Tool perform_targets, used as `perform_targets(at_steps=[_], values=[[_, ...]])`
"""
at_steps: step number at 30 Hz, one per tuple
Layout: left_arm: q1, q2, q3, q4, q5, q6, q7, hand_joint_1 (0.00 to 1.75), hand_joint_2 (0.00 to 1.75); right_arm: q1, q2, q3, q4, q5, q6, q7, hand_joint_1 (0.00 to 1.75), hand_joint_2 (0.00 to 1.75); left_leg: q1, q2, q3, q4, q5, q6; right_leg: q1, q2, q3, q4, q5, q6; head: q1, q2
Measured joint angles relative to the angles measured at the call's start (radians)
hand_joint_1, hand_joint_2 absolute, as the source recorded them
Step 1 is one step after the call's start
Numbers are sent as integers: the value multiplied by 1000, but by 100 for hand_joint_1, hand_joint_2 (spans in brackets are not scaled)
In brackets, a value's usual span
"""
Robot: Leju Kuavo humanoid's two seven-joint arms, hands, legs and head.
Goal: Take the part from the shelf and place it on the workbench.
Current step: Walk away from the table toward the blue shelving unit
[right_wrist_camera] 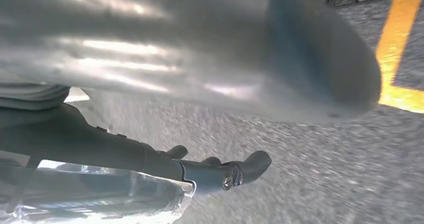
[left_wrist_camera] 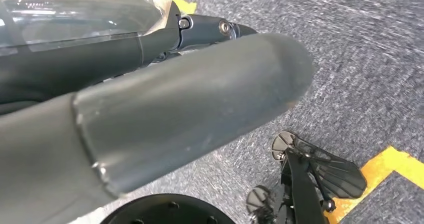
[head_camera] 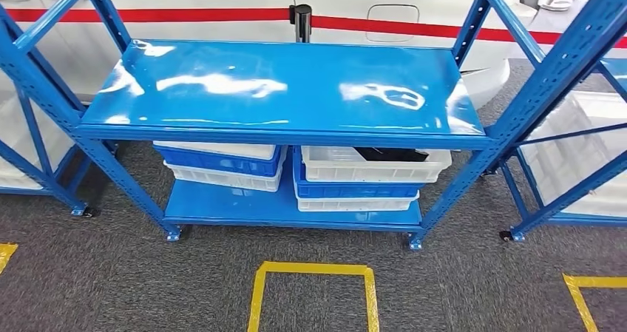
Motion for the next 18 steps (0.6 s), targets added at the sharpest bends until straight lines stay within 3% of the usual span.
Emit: perform_targets(at_steps=[1, 2, 4, 6, 8, 10, 12, 14, 15, 16, 18], values=[[0, -1, 0, 0, 0, 0, 0, 0, 0, 1, -1, 0, 0, 0, 0, 0, 0, 0, 1, 13, 1, 0, -1, -2, -4, -6, 23, -38, 18, 12, 0, 0], [0, -1, 0, 0, 0, 1, 1, 0, 0, 2, -2, 0, 0, 0, 0, 0, 0, 0, 1, 24, 3, 2, -4, -6, -8, -22, 65, -110, 44, 24, 0, 0], [-1, -2, 0, 0, 1, 3, 1, 0, 0, -2, -3, 0, 0, 1, 0, -1, 0, 0, -2, 44, 7, 10, -14, -19, -10, -73, 136, -236, 86, 29, 1, 0], [-2, -2, 0, 0, 2, 5, 1, 0, 0, -5, -3, 0, 0, 2, 0, -1, 0, 0, -7, 62, 15, 14, -24, -35, -6, -94, 153, -274, 101, 13, 0, 0], [-5, -2, 0, 0, 2, 6, 0, 0, 0, -5, -4, 0, 0, 2, -1, -1, 0, 0, -3, 76, 24, 14, -30, -47, -8, -68, 151, -276, 105, -6, -3, 0], [-5, -2, 0, 0, 1, 6, -1, 0, 0, -5, -4, 0, 0, 1, -1, -1, 0, 0, 5, 41, 14, 52, -65, -58, -15, -44, 153, -278, 112, -22, -4, 0], [-3, -2, 0, 0, 0, 6, -3, 0, 0, -6, -3, 0, 0, 2, -2, 0, 0, 0, 8, -22, -37, 174, -141, -64, -14, -21, 151, -278, 117, -33, -6, 0], [0, -2, 0, 0, -1, 6, -3, 0, 0, -5, -3, 0, 0, 11, -7, 0, 0, 0, 9, -47, -99, 302, -193, -64, -8, 0, 148, -277, 119, -37, -6, 0], [0, -2, 0, 0, -1, 6, -3, 0, 0, -4, -4, 0, 0, 19, -10, 0, 0, 0, 9, -50, -113, 321, -188, -61, -6, 9, 148, -277, 120, -38, -6, 0], [0, -2, 0, 0, -1, 6, -3, 0, 0, -3, -4, 1, 0, 28, -12, 0, 0, 0, 9, -51, -107, 299, -162, -58, -4, 17, 150, -277, 120, -38, -6, 0], [0, -2, 0, 0, -1, 6, -4, 0, 0, -2, -4, 4, 0, 45, -12, 3, 0, 0, 8, -57, -54, 165, -80, -46, -2, 31, 154, -277, 120, -38, -6, 0]])
